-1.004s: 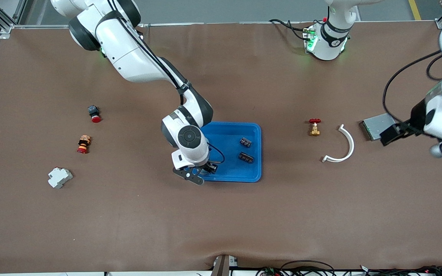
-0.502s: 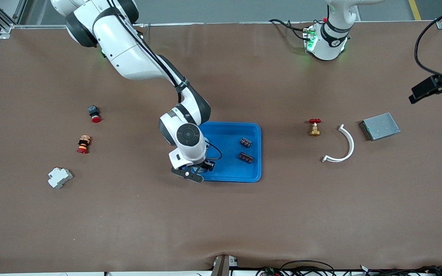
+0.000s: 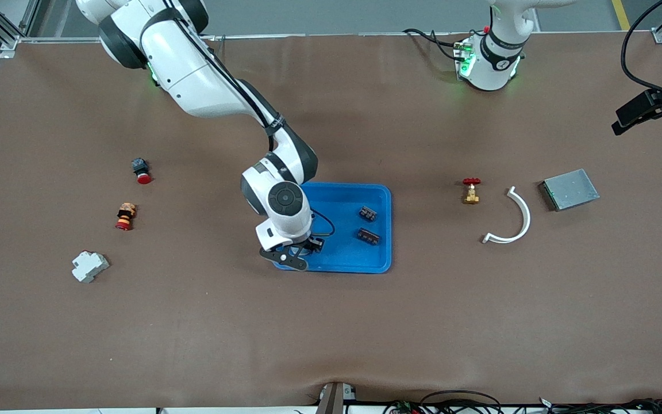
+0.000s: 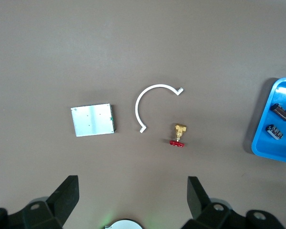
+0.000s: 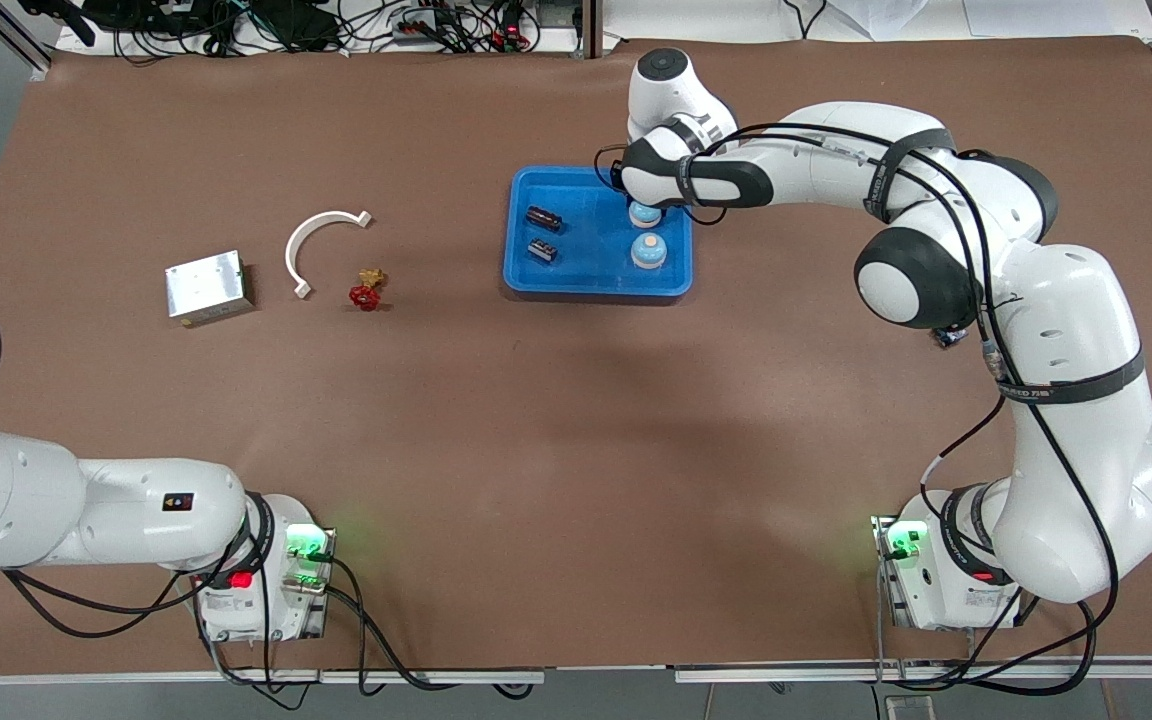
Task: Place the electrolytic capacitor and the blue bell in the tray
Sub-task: 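Lower the second bell into the tray and open the right gripper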
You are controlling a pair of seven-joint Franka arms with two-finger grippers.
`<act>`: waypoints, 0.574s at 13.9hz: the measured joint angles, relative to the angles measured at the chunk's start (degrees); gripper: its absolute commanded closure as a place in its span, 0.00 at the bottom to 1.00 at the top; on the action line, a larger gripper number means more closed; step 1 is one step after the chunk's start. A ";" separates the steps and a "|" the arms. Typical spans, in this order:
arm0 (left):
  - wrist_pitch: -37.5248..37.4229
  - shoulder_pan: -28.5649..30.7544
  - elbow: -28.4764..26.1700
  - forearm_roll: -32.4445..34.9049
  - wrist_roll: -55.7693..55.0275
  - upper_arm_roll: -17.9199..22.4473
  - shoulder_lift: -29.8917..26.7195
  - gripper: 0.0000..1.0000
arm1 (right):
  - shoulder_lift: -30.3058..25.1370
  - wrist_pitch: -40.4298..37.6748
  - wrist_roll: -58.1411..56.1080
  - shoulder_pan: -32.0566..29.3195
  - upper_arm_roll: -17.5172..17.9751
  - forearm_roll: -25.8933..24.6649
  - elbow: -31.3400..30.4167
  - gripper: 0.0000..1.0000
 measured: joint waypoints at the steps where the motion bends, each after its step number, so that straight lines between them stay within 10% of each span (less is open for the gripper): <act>1: 0.00 -0.10 -0.09 0.00 0.00 0.00 0.00 0.00 | 0.01 -0.01 -0.01 0.04 0.01 0.00 -0.17 0.00; 8: 0.03 -0.81 -0.13 -0.01 0.00 -1.19 0.15 0.00 | -0.34 -6.30 -0.86 0.60 0.29 -0.01 0.76 0.00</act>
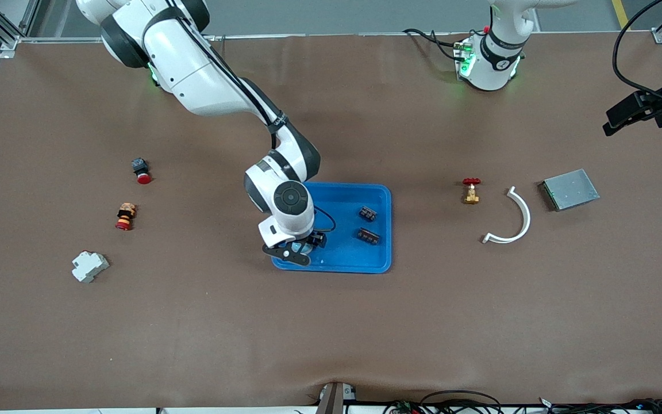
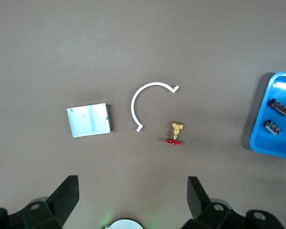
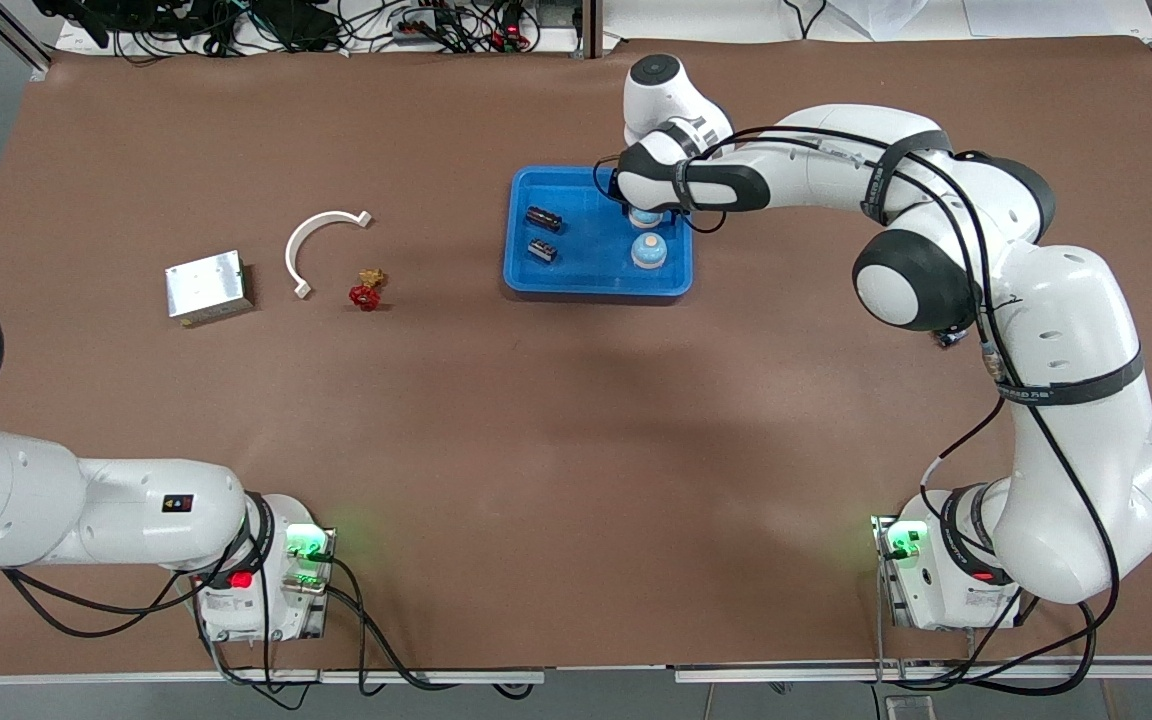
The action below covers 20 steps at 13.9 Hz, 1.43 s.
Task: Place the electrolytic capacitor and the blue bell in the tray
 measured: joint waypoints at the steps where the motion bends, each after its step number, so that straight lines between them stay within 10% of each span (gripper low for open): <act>1: 0.00 -0.02 0.00 0.00 0.00 -0.33 0.00 0.00 | -0.46 -2.53 -0.26 0.01 0.12 0.00 0.94 0.00; 9: 0.02 -0.09 -0.03 0.00 0.00 -0.43 0.54 0.00 | -3.45 -12.92 -8.68 -2.87 0.35 1.26 6.81 0.00; 20: 0.32 -0.58 0.83 0.00 -0.06 -1.61 1.58 0.00 | -11.94 -25.25 -49.87 -27.90 -0.57 1.39 7.13 0.00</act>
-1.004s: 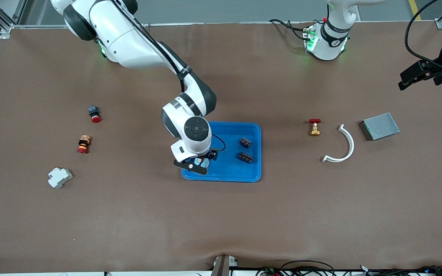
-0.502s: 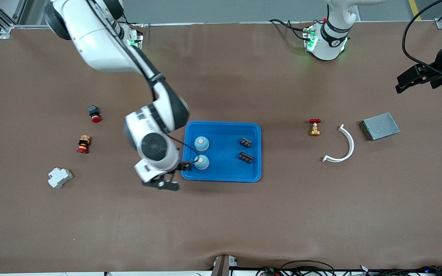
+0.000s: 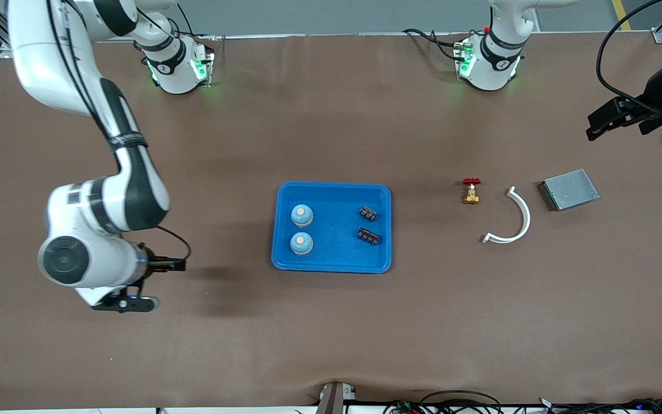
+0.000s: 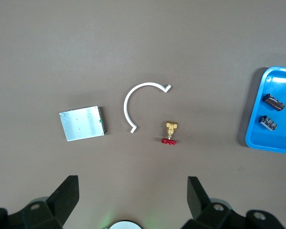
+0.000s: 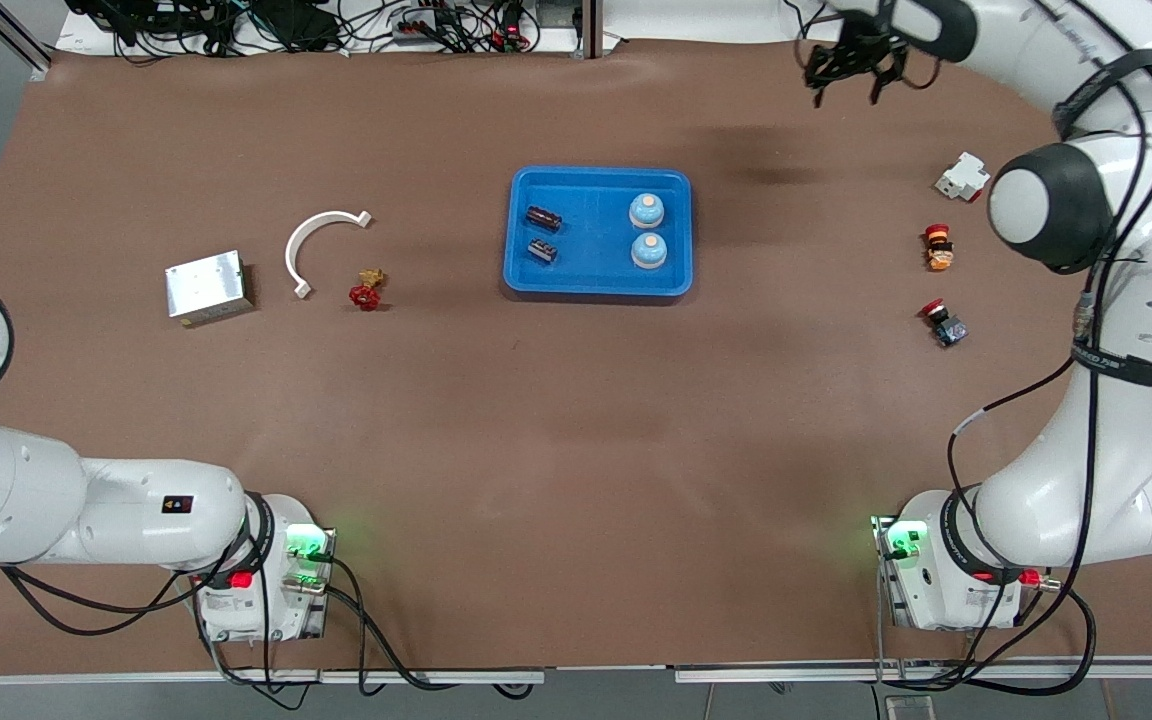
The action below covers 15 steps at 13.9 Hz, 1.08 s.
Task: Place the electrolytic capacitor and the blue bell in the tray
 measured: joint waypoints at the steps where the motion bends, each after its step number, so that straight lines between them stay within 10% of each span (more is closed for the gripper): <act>1: -0.01 0.00 0.00 0.00 0.00 -0.18 0.04 0.00 | -1.66 -1.86 -5.16 -1.51 -0.29 -0.01 -0.08 0.00; 15: -0.54 0.34 -0.88 0.00 -0.09 -1.60 0.16 0.00 | -26.76 -20.17 -14.58 -3.77 -8.69 3.74 -3.65 0.00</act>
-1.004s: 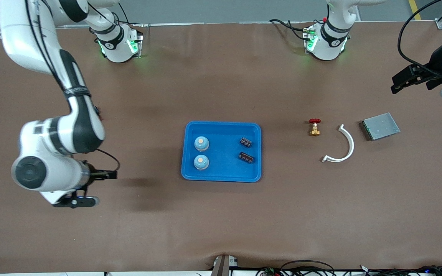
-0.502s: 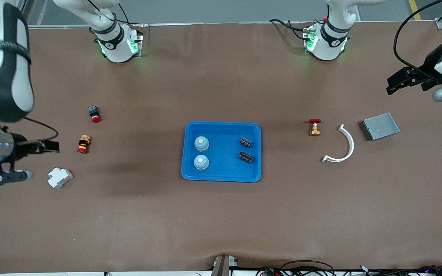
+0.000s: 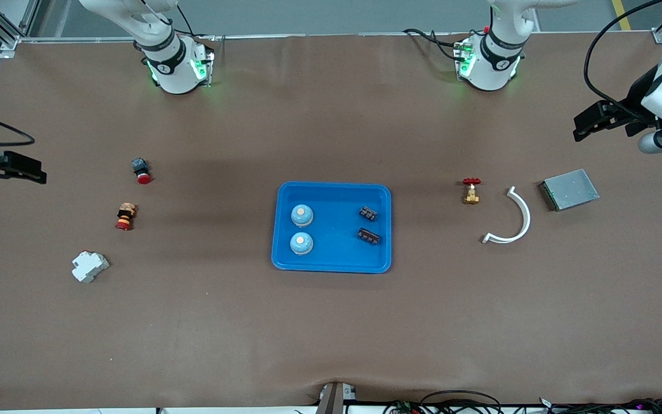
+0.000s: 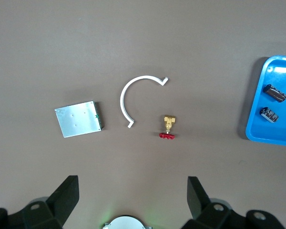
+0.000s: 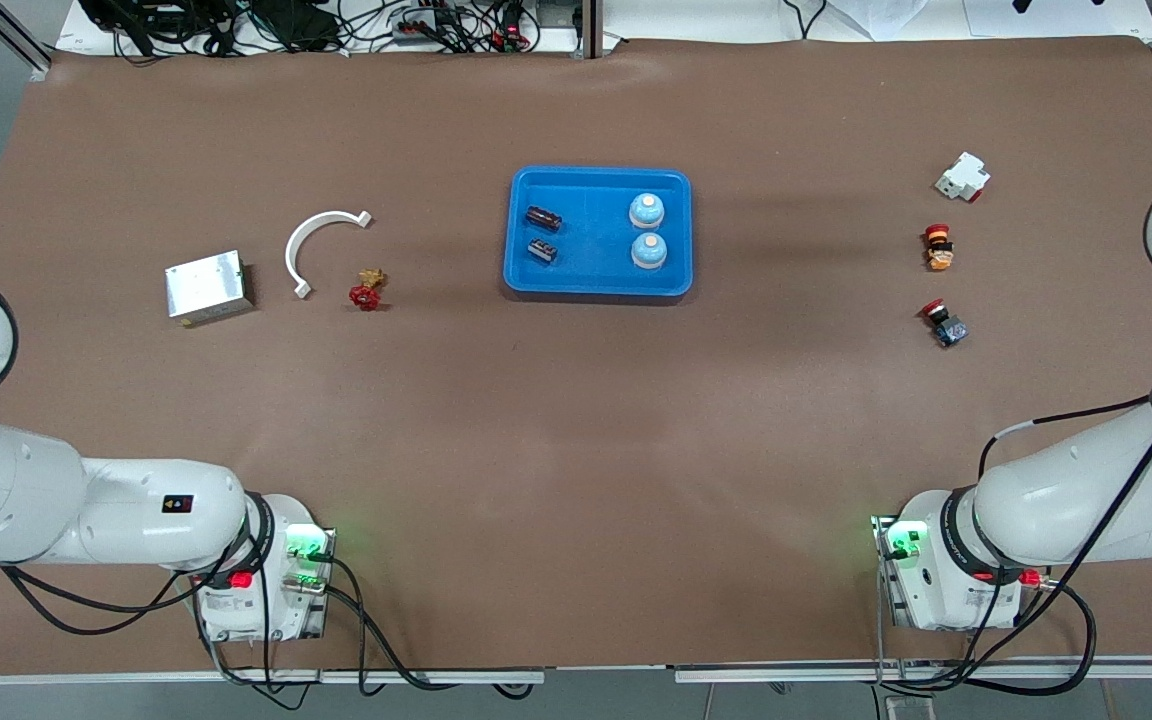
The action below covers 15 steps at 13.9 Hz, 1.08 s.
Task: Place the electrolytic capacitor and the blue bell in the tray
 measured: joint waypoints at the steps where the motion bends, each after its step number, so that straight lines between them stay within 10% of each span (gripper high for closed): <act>1: 0.00 0.15 -0.04 0.00 0.14 0.00 -0.39 0.00 | -1.50 0.35 0.53 0.00 -0.02 0.00 -1.57 0.00; 15: 0.27 1.82 -2.32 0.00 4.49 -0.01 -3.88 0.00 | -15.54 4.46 5.21 -2.97 1.84 0.00 -18.17 0.00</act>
